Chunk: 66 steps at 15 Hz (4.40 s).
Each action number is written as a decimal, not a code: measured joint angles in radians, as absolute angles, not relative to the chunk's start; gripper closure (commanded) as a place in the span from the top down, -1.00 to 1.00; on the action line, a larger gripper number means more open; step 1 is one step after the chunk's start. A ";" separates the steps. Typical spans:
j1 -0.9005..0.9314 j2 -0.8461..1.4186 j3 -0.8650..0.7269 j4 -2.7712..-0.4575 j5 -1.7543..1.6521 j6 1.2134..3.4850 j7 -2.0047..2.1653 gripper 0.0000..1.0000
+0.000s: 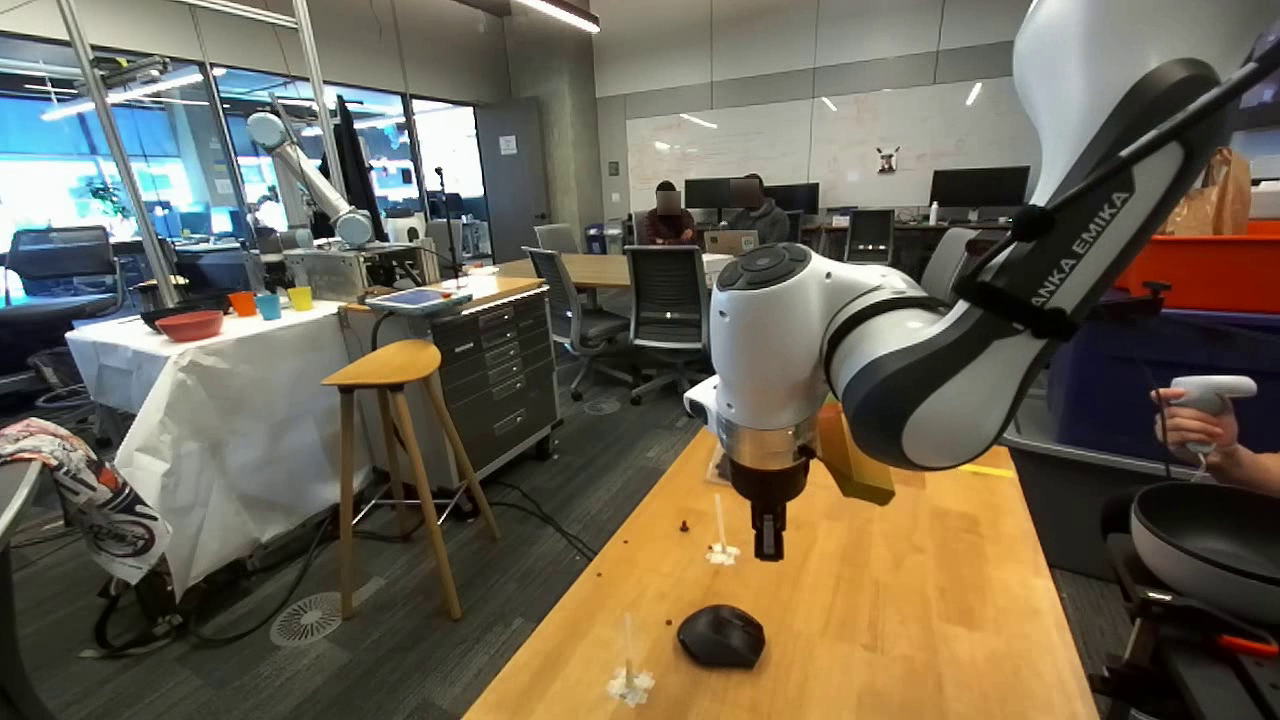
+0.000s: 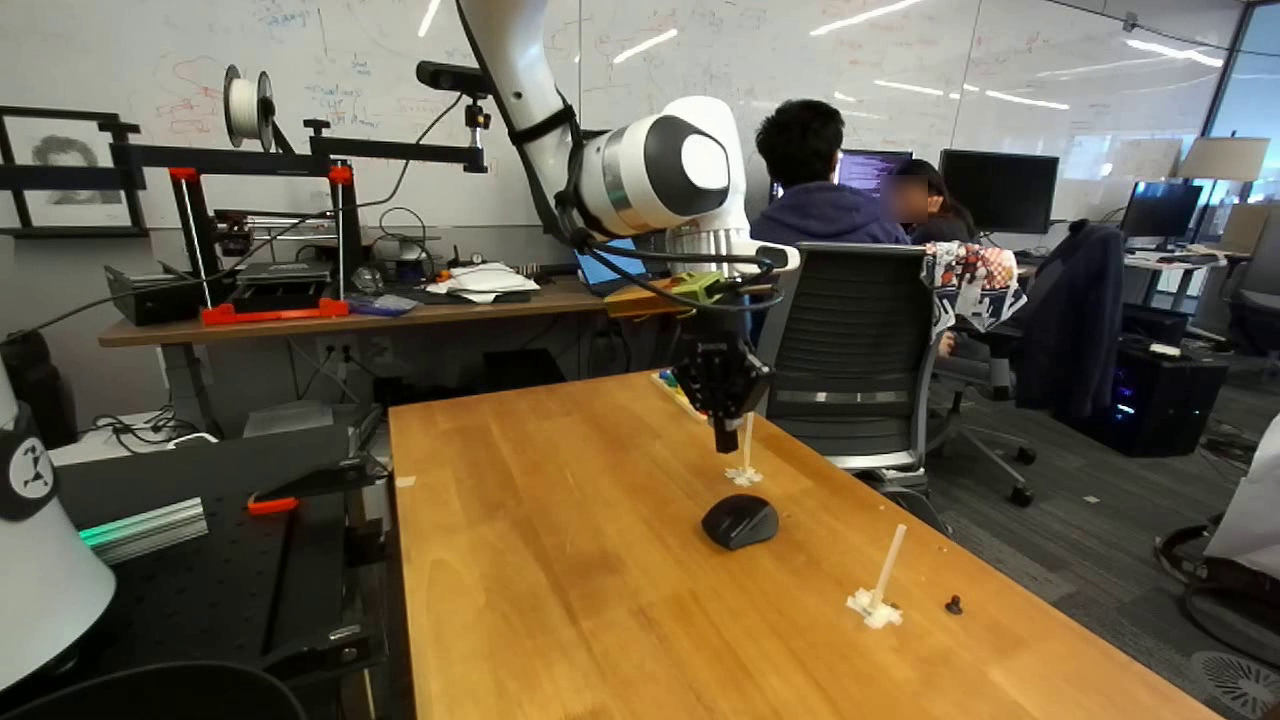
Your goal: Click a few times on the mouse
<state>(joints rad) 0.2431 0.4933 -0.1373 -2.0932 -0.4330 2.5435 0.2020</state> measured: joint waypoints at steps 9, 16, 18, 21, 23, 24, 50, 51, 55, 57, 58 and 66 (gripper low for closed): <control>0.241 0.599 -0.140 -2.055 -0.433 2.550 0.208 -0.99; 0.248 0.711 -0.149 -1.955 -0.433 2.558 0.253 -0.99; 0.255 0.743 -0.152 -1.924 -0.433 2.558 0.264 -0.99; 0.266 0.786 -0.155 -1.882 -0.433 2.556 0.277 -0.99; 0.274 0.794 -0.160 -1.866 -0.433 2.552 0.281 -0.99; 0.276 0.798 -0.161 -1.859 -0.433 2.552 0.282 -0.99; 0.263 0.489 -0.158 -2.046 -0.458 2.439 0.230 -0.99; 0.260 0.458 -0.153 -2.070 -0.458 2.439 0.216 -0.99; 0.192 0.322 -0.090 -2.169 -0.421 2.448 0.068 -0.99; 0.133 0.260 -0.042 -2.215 -0.330 2.463 -0.070 -0.99; 0.103 0.234 -0.018 -2.235 -0.275 2.465 -0.142 -0.99; -0.058 0.140 0.091 -2.287 0.155 2.390 -0.617 -0.96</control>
